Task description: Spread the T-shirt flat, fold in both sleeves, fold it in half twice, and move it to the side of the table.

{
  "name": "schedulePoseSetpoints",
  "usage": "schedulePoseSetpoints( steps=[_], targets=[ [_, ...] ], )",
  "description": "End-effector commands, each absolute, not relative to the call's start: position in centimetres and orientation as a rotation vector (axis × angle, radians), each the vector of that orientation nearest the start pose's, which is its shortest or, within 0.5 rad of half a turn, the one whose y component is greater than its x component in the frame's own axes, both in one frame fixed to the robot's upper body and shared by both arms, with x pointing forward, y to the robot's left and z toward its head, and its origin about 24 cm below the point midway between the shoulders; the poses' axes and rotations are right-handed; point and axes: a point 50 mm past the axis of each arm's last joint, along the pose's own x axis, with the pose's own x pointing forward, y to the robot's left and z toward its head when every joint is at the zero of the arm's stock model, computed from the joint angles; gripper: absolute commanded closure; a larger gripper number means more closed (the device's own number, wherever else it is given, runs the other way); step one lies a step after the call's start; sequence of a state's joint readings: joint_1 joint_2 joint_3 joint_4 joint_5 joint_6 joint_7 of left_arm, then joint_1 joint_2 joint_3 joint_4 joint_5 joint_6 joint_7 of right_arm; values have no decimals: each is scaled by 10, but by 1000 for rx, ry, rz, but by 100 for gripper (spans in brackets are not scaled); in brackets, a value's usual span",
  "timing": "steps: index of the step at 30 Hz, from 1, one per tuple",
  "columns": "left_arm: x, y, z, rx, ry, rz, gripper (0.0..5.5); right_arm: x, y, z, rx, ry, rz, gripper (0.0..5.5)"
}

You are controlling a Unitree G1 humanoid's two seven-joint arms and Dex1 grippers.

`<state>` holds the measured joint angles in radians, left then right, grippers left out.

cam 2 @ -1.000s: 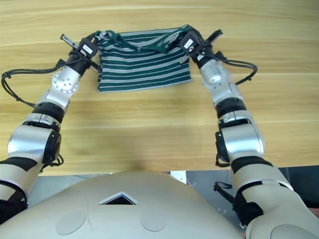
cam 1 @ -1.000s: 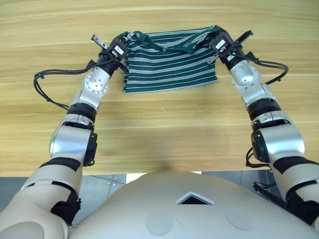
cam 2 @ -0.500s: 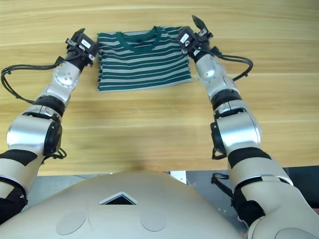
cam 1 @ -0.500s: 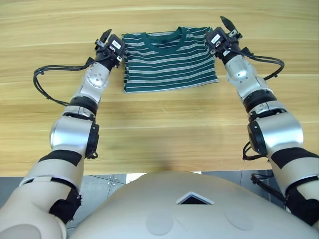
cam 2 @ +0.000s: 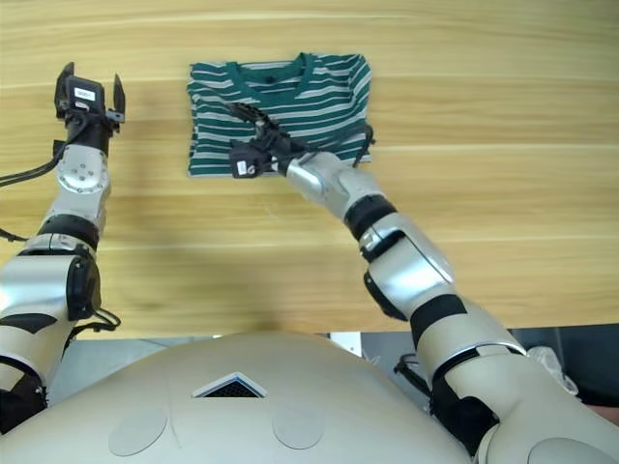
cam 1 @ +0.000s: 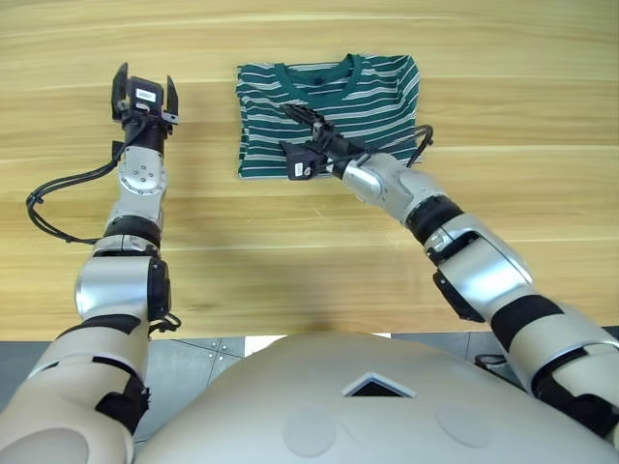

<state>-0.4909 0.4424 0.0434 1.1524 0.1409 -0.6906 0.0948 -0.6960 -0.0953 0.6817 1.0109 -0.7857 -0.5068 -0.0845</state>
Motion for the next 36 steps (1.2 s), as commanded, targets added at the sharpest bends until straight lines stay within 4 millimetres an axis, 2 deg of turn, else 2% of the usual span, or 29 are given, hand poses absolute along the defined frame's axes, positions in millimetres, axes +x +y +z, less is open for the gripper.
schedulePoseSetpoints(
  steps=[1, 3, 5, 6, 8, 10, 12, 14, 15, 16, 18, 21, 23, 26, 28, 31, 33, 35, 36],
  targets=[
    [292, 272, 29, 473, -134, 102, 219, 296, -47, -14, -1334, -240, 1138, 202],
    [293, 266, 33, 478, -167, 65, 219, 286, -61, -16, -1335, -271, 1270, 202],
    [294, 261, 38, 493, -186, 26, 219, 265, -88, -13, -1285, -291, 1440, 202],
    [296, 258, 40, 503, -192, 6, 219, 251, -107, -9, -1259, -291, 1506, 202],
    [300, 252, 43, 526, -203, -30, 219, 226, -138, 1, -1213, -266, 1575, 202],
    [305, 240, 47, 571, -221, -105, 219, 196, -183, 12, -1159, -159, 1545, 202],
    [308, 229, 49, 619, -236, -182, 219, 179, -215, 24, -1150, -53, 1478, 202],
    [312, 211, 52, 679, -268, -285, 219, 178, -245, 37, -1165, 29, 1327, 202],
    [313, 201, 54, 698, -285, -332, 219, 181, -250, 45, -1150, 14, 1255, 202],
    [315, 190, 55, 721, -307, -380, 219, 188, -242, 57, -1081, -79, 1172, 202],
    [316, 164, 55, 787, -349, -515, 219, 201, -215, 91, -836, -353, 1002, 202],
    [311, 124, 53, 815, -415, -729, 219, 216, -200, 126, -491, -541, 823, 202],
    [300, 91, 46, 818, -454, -912, 219, 224, -201, 130, -383, -542, 744, 202],
    [280, 49, 28, 812, -440, -1161, 219, 236, -209, 119, -428, -475, 639, 202],
    [269, 27, 10, 877, -382, -1292, 219, 240, -212, 119, -437, -469, 583, 202],
    [263, 19, -9, 1116, -374, -1364, 219, 241, -211, 123, -445, -486, 563, 202],
    [259, 19, -14, 1158, -395, -1381, 219, 244, -212, 121, -467, -470, 548, 202],
    [258, 35, -24, 1259, -373, -1381, 219, 244, -210, 117, -488, -456, 560, 202],
    [260, 51, -29, 1310, -345, -1356, 219, 243, -207, 115, -498, -451, 578, 202]
  ],
)
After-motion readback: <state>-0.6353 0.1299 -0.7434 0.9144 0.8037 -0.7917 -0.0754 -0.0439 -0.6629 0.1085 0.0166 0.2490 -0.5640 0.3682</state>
